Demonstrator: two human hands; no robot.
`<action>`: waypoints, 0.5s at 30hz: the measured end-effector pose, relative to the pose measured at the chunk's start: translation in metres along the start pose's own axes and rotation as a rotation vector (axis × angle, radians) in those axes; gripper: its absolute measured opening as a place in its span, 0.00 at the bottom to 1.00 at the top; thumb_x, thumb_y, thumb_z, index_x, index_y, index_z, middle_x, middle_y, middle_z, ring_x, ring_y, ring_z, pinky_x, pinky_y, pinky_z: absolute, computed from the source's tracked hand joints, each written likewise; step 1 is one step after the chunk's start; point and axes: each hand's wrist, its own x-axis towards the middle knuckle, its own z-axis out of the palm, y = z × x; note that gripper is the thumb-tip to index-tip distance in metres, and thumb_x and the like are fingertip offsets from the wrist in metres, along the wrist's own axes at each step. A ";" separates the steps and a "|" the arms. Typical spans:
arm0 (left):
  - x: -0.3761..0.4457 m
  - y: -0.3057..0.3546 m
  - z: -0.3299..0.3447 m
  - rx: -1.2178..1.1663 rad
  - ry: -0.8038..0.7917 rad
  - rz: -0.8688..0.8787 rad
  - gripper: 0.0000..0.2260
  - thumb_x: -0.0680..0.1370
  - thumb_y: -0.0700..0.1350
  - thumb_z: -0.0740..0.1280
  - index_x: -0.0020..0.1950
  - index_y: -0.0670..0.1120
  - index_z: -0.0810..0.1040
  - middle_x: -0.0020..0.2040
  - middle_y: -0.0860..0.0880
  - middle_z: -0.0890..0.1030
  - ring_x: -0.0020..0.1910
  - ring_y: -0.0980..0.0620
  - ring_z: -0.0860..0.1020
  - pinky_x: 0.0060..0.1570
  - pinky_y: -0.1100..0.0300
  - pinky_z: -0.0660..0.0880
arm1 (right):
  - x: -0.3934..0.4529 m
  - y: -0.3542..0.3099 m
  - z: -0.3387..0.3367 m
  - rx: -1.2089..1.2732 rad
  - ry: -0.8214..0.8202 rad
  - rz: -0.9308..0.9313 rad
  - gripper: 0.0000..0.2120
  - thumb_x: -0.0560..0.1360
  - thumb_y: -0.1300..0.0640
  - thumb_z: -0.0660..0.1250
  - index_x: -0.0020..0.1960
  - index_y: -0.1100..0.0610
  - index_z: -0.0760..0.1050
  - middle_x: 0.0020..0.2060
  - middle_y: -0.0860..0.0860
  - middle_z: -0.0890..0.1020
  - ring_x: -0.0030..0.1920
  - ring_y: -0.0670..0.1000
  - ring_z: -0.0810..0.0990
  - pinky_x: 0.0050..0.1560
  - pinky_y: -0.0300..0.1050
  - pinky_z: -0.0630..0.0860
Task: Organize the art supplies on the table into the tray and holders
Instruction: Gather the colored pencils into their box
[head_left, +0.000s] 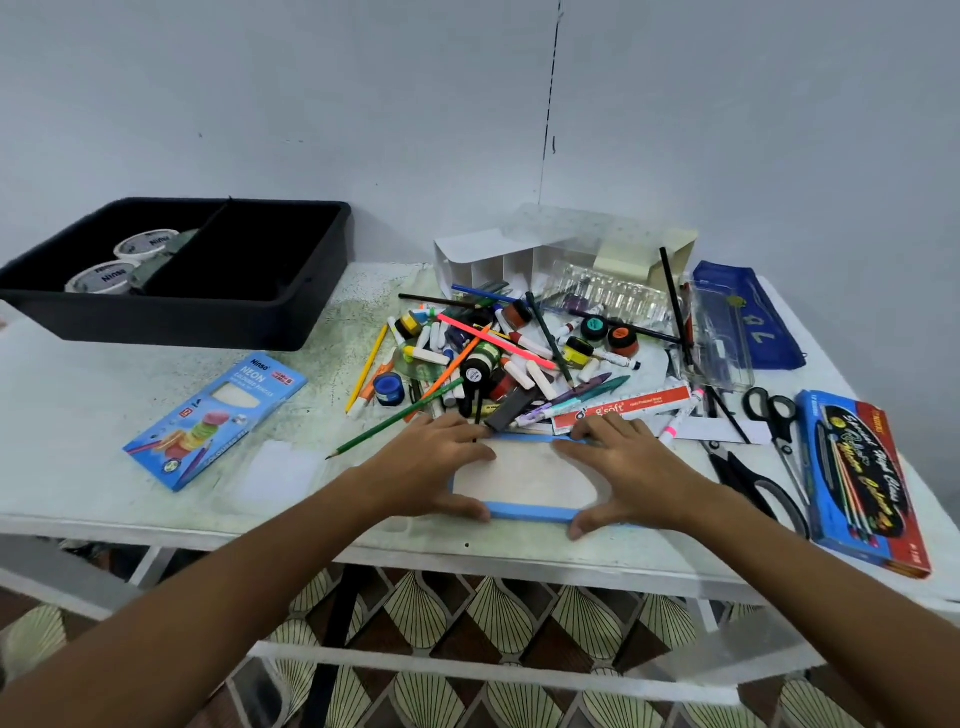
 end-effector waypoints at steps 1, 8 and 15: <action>-0.001 0.000 0.001 0.005 0.004 0.010 0.37 0.68 0.75 0.58 0.65 0.50 0.77 0.69 0.49 0.73 0.66 0.47 0.70 0.57 0.50 0.67 | -0.001 0.000 0.000 -0.004 -0.001 -0.006 0.52 0.59 0.20 0.54 0.74 0.50 0.64 0.63 0.50 0.68 0.64 0.52 0.65 0.60 0.47 0.63; -0.011 0.007 0.000 -0.026 0.008 0.072 0.36 0.67 0.73 0.63 0.64 0.49 0.77 0.66 0.49 0.75 0.62 0.49 0.72 0.55 0.52 0.69 | -0.015 -0.008 0.008 -0.001 0.035 -0.071 0.52 0.59 0.19 0.56 0.72 0.51 0.68 0.61 0.50 0.71 0.61 0.52 0.69 0.59 0.50 0.67; -0.014 0.009 0.000 -0.061 0.001 0.071 0.35 0.67 0.73 0.65 0.64 0.50 0.77 0.67 0.49 0.75 0.63 0.49 0.72 0.55 0.54 0.69 | -0.020 -0.012 0.001 0.089 0.017 -0.037 0.46 0.66 0.20 0.45 0.75 0.46 0.62 0.63 0.46 0.66 0.64 0.47 0.63 0.62 0.45 0.62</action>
